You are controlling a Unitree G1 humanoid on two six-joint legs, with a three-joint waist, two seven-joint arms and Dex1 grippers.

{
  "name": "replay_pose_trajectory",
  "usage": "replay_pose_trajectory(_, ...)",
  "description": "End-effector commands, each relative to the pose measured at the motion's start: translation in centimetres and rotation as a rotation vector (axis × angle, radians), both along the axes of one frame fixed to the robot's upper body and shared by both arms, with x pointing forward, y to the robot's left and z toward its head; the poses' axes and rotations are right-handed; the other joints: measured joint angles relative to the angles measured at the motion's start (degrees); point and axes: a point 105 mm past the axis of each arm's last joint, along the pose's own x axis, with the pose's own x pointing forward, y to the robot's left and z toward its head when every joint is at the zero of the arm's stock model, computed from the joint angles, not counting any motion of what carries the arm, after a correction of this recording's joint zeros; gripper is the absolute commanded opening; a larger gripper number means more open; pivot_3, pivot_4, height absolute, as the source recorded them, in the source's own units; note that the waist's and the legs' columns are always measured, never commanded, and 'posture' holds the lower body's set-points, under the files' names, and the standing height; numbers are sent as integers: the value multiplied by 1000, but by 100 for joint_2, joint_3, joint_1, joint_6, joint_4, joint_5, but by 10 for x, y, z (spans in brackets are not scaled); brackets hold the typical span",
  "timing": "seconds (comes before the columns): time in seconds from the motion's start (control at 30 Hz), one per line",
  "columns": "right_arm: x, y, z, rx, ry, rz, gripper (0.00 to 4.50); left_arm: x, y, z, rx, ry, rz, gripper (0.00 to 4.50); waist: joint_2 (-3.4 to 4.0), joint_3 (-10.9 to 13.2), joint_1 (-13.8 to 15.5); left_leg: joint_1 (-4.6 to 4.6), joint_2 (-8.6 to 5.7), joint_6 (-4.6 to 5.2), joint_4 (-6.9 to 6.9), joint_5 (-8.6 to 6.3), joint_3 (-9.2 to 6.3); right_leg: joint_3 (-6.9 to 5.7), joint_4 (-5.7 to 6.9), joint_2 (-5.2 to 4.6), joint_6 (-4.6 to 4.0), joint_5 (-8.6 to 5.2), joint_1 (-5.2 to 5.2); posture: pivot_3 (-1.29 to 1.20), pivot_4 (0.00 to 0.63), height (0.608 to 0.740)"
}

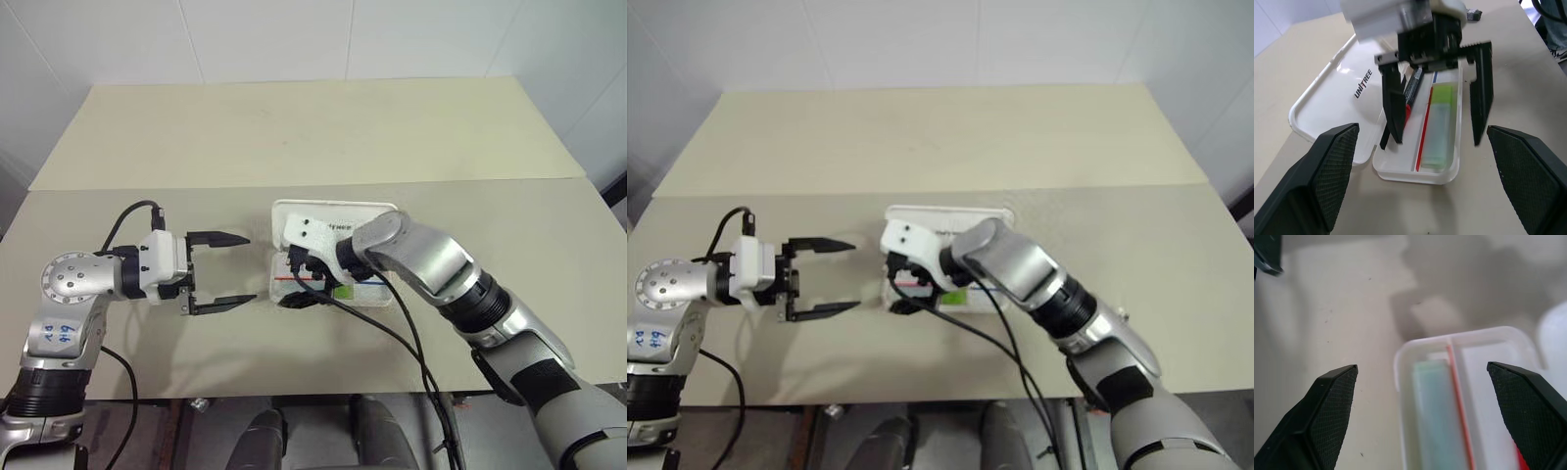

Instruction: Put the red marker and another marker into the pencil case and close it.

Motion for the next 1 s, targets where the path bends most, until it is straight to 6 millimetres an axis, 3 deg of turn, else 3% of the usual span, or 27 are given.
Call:
replay_pose_trajectory(0.03,-19,-16,25,61,-18,93,4485,-1,-4,9,-22,-46,-22,4500,0,0,9,-3,0,0,-1,0,0,0,-4,0,0,0,0,0,150,740)
replay_pose_trajectory(0.13,-33,-47,32,43,4,101,4485,-2,-5,9,-43,-44,-33,4500,-1,0,28,-9,-3,4,2,-2,1,-1,-11,-4,0,0,0,0,150,740)
replay_pose_trajectory(0.3,-38,-92,38,-8,7,-16,4485,-3,-7,4,-61,-34,-33,4500,-2,0,13,-8,-2,10,5,-6,15,-1,-14,-6,1,0,1,0,150,740)
replay_pose_trajectory(0.63,-30,-174,29,-118,-7,-348,4485,-1,-19,-6,-103,-18,-77,4500,-2,0,82,-6,-3,12,18,-5,21,-1,-15,-7,3,5,14,0,150,740)
replay_pose_trajectory(0.8,-42,-225,7,-339,-5,-343,4485,4,-26,-8,-116,-21,-98,4500,-2,0,182,-6,-3,15,19,-7,27,-2,-27,-6,7,7,19,0,150,740)
replay_pose_trajectory(1.0,-39,-256,6,-433,-17,-327,4485,3,-30,-12,-131,-15,-106,4500,-1,1,104,24,2,19,21,-9,35,-1,-48,-3,13,16,62,0,150,740)
